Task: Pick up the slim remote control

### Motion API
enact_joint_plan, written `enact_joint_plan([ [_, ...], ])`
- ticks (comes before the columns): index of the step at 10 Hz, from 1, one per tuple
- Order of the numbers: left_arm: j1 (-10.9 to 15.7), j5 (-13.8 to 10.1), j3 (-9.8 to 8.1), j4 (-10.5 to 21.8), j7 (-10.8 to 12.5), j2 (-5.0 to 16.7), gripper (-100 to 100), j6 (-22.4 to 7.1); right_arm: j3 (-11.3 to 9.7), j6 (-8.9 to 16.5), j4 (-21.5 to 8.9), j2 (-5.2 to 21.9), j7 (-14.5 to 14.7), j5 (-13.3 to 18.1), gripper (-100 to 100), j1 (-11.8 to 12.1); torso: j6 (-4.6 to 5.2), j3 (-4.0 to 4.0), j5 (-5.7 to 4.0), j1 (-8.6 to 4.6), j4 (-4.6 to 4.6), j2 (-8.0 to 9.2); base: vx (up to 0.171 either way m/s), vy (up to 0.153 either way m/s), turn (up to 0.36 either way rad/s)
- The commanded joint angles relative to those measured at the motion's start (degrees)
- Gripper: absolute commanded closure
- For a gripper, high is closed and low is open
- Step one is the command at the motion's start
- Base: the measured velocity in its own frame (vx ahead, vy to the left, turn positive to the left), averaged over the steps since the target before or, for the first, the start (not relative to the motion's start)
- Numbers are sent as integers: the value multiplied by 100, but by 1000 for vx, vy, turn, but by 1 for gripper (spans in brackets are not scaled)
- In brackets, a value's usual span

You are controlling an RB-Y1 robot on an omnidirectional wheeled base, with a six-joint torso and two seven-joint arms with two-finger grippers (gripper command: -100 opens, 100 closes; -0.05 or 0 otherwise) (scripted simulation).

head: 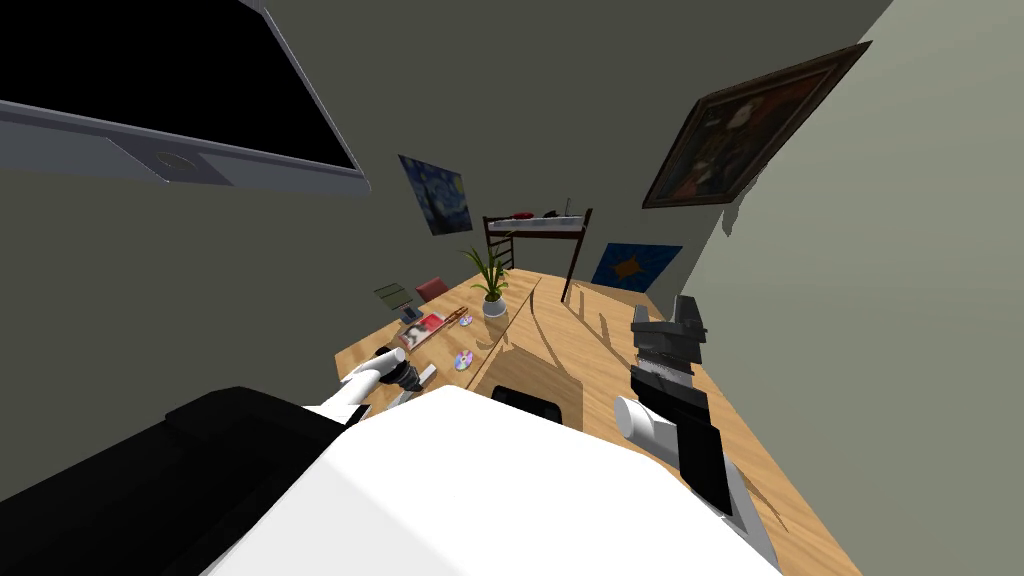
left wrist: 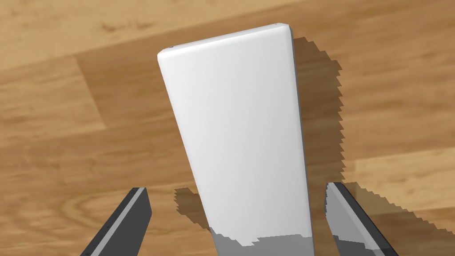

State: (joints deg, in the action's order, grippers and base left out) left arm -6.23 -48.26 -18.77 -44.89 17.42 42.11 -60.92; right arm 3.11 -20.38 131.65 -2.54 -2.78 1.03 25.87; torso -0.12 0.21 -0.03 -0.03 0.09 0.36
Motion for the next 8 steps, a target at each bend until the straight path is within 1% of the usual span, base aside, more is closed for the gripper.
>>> enact_joint_plan([
  [1,286,286,-131,246,-11,-175,-100,-81,0,0,0,0,0,0,0,0,0,0,0,0,0,0,-50,36,92],
  [2,424,480,-131,246,-11,-175,-100,-81,0,0,0,0,0,0,0,0,-3,0,2,6,-1,0,-46,23,45],
  [3,478,532,-131,246,-11,-175,-100,-81,0,0,0,0,0,0,0,0,0,-1,1,3,-1,-1,-27,-1,1],
  [4,746,757,-256,387,3,-309,-100,-192,0,0,0,0,0,0,0,0,5,-7,6,10,-1,-13,-42,11,82],
  [5,817,913,-256,387,3,-309,-100,-192,0,0,0,0,0,0,0,0,2,-7,8,18,-2,-13,-42,13,44],
  [6,1076,1092,-382,528,17,-443,-100,-302,0,0,0,0,0,0,0,0,4,-7,8,21,-2,-13,-55,23,87],
  [7,1155,1266,-382,528,17,-443,-100,-302,0,0,0,0,0,0,0,0,2,-6,10,24,-1,-10,-45,20,38],
  [8,1167,1149,-355,676,-42,-406,-100,-223,0,0,0,0,0,0,0,0,4,-6,9,24,-1,-12,-14,7,-4],
])
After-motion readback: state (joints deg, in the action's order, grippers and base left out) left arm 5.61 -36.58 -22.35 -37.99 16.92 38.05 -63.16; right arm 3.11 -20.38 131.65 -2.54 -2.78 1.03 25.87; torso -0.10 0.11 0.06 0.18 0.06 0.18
